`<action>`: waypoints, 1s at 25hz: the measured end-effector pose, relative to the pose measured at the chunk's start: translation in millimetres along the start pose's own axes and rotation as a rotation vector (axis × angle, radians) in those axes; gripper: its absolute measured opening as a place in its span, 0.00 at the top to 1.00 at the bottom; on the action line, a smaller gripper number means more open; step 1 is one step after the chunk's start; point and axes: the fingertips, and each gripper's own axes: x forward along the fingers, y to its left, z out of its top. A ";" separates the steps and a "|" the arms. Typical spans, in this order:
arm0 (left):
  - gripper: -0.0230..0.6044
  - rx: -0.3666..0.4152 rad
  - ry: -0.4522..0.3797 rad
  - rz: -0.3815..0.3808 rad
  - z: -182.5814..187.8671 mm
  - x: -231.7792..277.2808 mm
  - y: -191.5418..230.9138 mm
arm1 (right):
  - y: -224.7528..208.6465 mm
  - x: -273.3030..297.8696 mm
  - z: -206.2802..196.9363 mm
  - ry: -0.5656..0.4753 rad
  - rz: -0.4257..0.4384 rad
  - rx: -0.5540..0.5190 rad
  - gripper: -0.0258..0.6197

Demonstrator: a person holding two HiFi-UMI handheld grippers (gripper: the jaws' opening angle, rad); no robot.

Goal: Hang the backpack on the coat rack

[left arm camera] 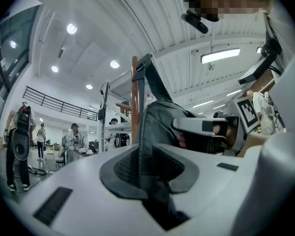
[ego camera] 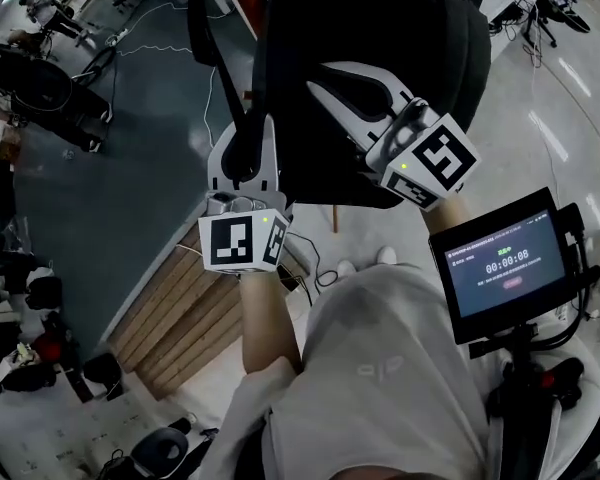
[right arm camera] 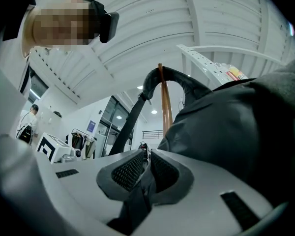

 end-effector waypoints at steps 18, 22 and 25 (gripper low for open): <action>0.95 -0.020 0.017 -0.028 -16.1 7.6 -15.3 | -6.4 -6.0 -14.3 0.062 -0.044 -0.038 0.88; 0.95 -0.022 0.022 -0.029 -16.5 9.3 -15.6 | -9.1 -6.0 -13.2 0.062 -0.051 -0.035 0.88; 0.95 -0.037 0.023 -0.032 -17.8 10.1 -15.6 | -7.4 -5.4 -14.7 0.069 -0.056 -0.082 0.88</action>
